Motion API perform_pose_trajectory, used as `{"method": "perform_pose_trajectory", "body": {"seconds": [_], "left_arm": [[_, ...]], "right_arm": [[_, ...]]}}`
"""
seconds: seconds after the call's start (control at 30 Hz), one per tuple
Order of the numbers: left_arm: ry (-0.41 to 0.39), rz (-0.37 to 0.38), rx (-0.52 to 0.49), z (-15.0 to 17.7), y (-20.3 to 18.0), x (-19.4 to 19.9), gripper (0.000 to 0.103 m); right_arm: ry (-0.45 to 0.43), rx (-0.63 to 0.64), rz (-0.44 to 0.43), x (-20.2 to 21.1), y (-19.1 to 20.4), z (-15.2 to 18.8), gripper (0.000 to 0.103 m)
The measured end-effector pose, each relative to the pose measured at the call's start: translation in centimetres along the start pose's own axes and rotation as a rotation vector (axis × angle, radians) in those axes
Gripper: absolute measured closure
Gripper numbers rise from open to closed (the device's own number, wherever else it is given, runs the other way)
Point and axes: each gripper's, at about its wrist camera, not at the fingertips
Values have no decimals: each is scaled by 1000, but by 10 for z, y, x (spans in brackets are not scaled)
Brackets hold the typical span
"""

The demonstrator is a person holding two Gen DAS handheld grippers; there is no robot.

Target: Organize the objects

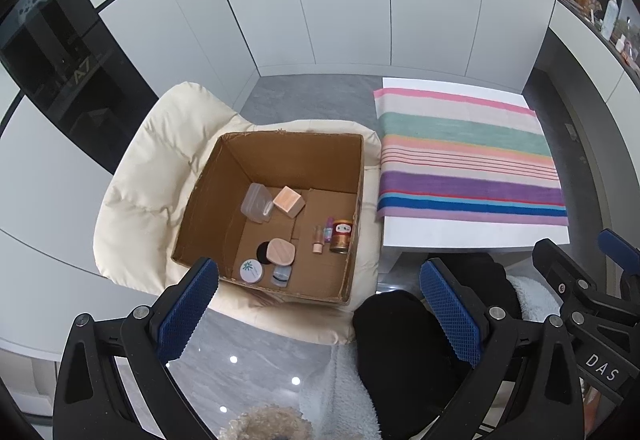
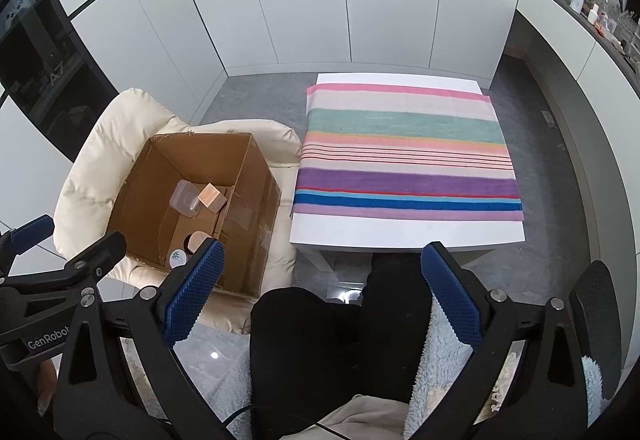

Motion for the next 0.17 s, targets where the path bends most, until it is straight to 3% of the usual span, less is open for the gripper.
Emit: {"method": "perform_pose_trajectory", "body": {"seconds": [0.17], "left_arm": [[2, 2, -7, 0, -1, -1, 2]], "right_arm": [[13, -3, -3, 0, -2, 0, 3]]}}
Point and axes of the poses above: each gripper's, at about its wrist camera, not at the fingertips, and x roughly against the way its jaws point, y to its left, z to its underside, and after that the axes turned 6 degrees about -x, right-handed
